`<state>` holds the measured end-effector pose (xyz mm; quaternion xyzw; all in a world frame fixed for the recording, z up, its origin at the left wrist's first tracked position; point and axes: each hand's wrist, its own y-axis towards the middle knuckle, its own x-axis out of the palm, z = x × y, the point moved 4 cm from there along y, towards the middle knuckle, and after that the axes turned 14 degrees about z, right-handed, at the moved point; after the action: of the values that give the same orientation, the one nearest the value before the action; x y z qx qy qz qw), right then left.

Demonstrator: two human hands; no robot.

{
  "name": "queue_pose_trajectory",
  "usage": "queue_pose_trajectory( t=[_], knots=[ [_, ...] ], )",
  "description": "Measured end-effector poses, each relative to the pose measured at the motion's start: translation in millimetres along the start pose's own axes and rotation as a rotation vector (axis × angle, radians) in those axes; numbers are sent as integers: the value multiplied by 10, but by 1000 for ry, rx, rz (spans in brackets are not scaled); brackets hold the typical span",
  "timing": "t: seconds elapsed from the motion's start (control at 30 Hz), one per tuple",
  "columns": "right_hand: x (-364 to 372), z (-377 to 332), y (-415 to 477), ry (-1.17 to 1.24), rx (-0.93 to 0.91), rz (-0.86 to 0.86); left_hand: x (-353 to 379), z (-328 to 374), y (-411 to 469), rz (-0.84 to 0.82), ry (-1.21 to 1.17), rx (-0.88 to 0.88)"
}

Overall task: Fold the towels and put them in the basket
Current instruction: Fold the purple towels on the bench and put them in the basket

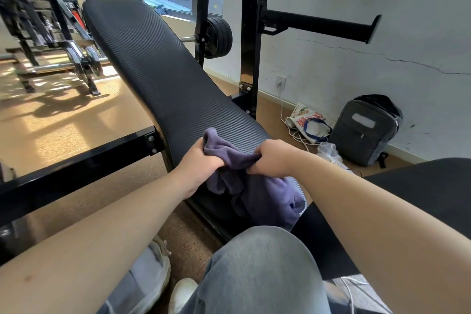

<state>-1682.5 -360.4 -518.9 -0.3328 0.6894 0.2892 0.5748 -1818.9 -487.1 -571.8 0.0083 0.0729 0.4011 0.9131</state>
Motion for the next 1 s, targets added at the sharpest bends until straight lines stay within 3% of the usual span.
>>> queue_pose_trajectory(
  t=[0.17,0.33,0.47,0.6,0.73,0.8,1.0],
  knots=[
    [-83,38,63,136,68,143,93,37,-78,-125,-22,5],
    [-59,143,115,122,185,184,156,61,-128,-69,64,-3],
    [-136,150,156,395,260,279,182,78,-124,-48,113,10],
    [-197,89,156,609,252,325,178,105,-179,-212,174,34],
    [-322,-9,48,798,204,396,119,145,-125,-69,173,37],
    [-305,-46,38,803,199,310,72,159,-84,43,140,-4],
    [-80,12,-82,268,244,-275,-83,59,22,241,164,-107]
  ],
)
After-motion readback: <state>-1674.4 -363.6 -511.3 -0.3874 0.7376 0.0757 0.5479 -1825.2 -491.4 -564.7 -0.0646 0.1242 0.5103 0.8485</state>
